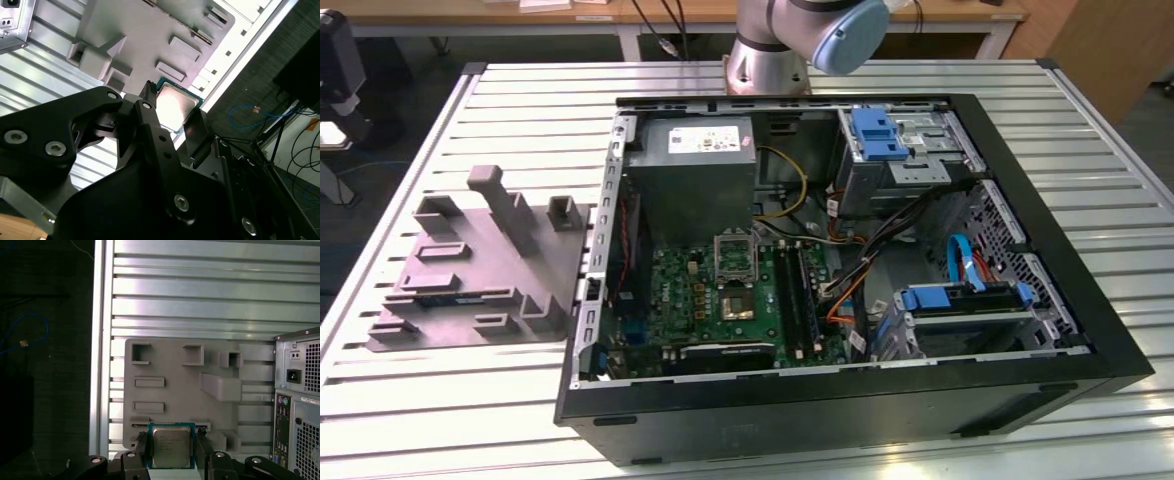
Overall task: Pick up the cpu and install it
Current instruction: 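Pick up the cpu and move it towards the insertion slot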
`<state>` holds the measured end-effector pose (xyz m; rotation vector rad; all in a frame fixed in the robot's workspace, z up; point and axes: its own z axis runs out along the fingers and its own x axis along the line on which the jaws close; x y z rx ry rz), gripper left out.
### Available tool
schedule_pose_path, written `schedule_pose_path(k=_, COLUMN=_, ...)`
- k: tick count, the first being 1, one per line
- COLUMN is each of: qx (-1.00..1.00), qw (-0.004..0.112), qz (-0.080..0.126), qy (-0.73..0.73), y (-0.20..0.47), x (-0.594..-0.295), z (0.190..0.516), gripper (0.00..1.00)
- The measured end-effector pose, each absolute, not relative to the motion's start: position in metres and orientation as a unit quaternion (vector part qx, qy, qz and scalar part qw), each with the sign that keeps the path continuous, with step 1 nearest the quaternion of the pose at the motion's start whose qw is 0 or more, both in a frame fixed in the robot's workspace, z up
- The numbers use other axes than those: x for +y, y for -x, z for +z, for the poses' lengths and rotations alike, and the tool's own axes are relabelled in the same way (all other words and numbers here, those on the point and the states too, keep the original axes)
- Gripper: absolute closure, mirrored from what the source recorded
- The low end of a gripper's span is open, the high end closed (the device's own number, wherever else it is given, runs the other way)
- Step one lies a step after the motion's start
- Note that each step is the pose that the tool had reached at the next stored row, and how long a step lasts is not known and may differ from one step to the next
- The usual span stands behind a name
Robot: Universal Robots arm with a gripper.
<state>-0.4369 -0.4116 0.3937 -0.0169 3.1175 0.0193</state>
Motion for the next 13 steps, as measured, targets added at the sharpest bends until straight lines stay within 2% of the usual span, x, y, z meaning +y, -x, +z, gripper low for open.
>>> schedule_pose_path(k=13, qx=1.0, qw=0.012, qz=0.006, qy=0.005, y=0.4326, x=-0.4116, z=0.3937, gripper=0.53)
